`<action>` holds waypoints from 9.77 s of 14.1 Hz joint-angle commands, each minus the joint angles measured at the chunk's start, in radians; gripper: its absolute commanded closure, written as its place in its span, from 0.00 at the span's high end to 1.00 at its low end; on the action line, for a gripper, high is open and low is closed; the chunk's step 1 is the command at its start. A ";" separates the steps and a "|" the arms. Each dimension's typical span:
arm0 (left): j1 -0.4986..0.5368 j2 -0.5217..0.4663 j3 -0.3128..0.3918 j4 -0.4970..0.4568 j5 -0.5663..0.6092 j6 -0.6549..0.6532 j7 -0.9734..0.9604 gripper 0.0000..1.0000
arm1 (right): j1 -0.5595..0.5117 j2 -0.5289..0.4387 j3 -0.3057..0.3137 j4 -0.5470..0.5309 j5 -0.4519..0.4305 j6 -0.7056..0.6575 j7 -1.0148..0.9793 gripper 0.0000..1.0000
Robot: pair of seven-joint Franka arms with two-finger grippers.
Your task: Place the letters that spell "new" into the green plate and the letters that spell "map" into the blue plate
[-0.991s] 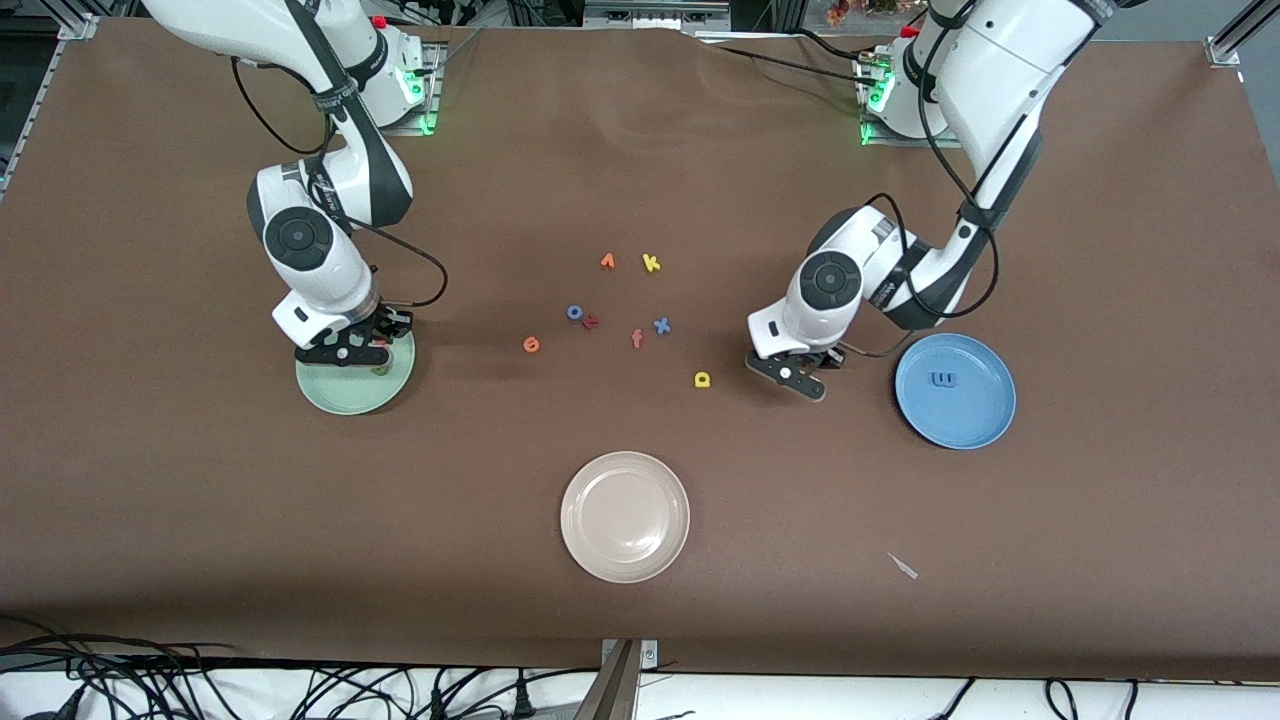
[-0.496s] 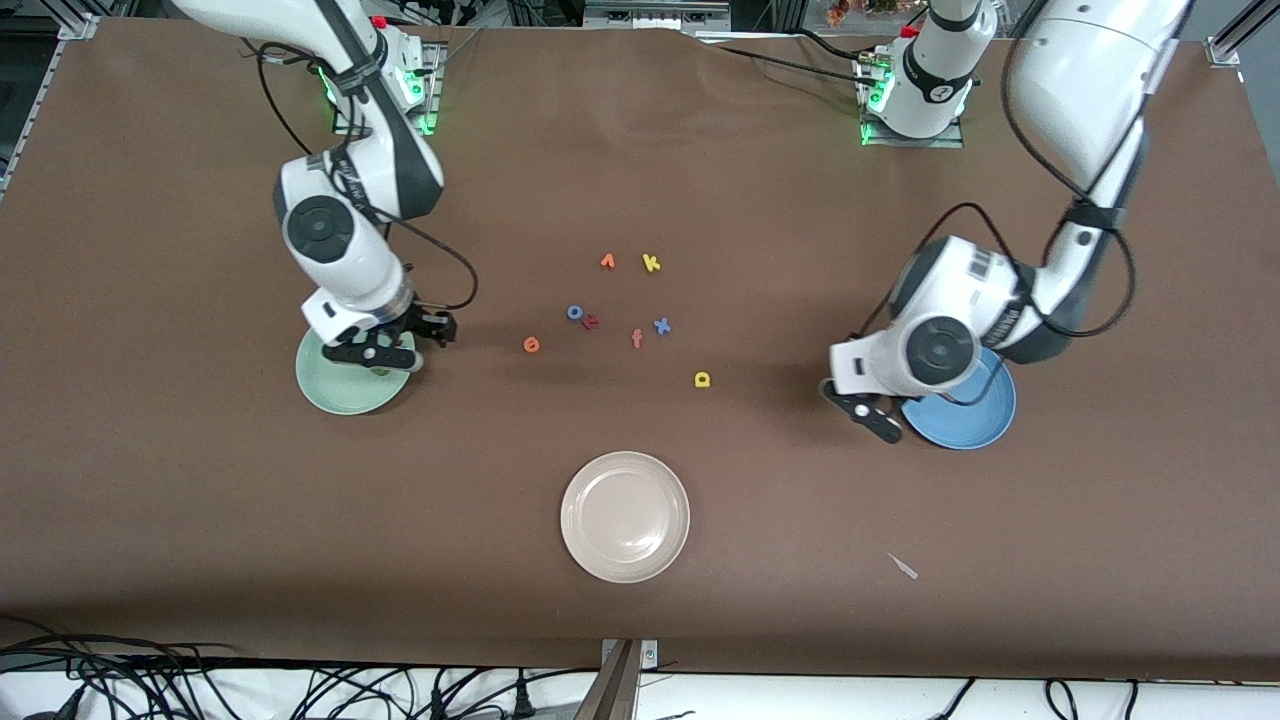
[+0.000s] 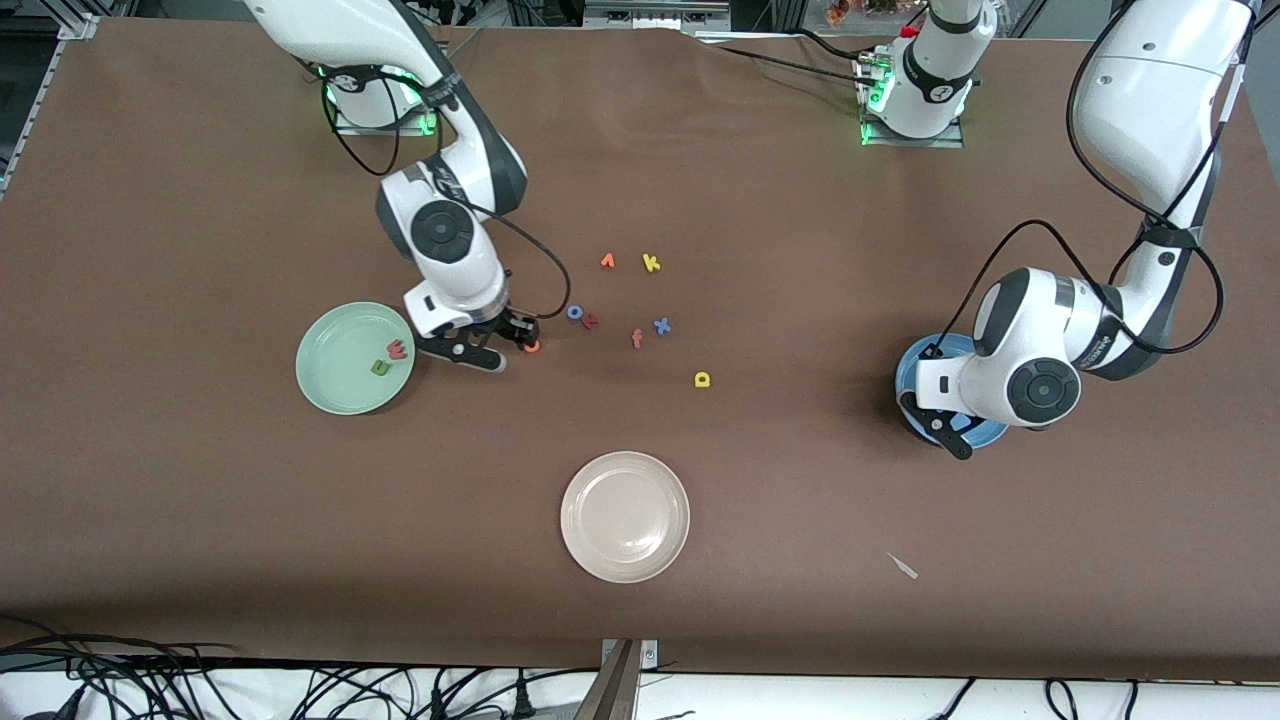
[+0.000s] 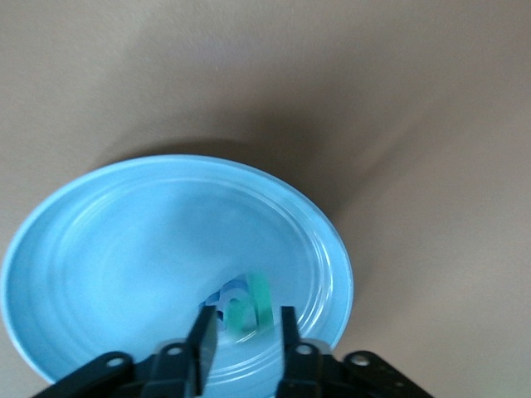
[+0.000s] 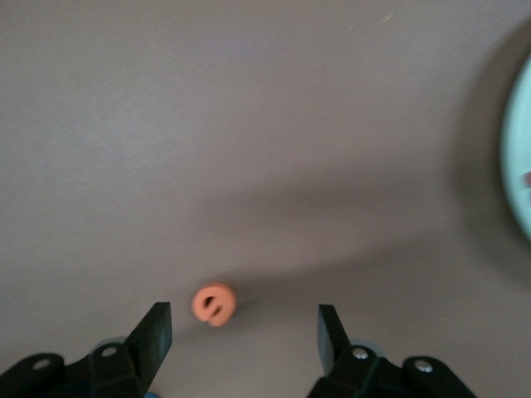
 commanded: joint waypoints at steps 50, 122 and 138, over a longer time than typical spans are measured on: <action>-0.565 0.250 0.011 0.253 0.014 0.267 -1.241 0.50 | 0.031 -0.256 -0.408 0.012 0.073 -0.392 -0.708 0.99; -0.033 -0.600 0.161 0.118 -0.290 -0.396 -0.558 1.00 | -0.472 -0.390 0.008 0.414 0.100 -0.880 -0.774 1.00; -0.042 -0.648 0.221 0.116 -0.338 -0.402 -0.494 1.00 | -0.472 -0.388 0.008 0.416 0.096 -0.878 -0.774 1.00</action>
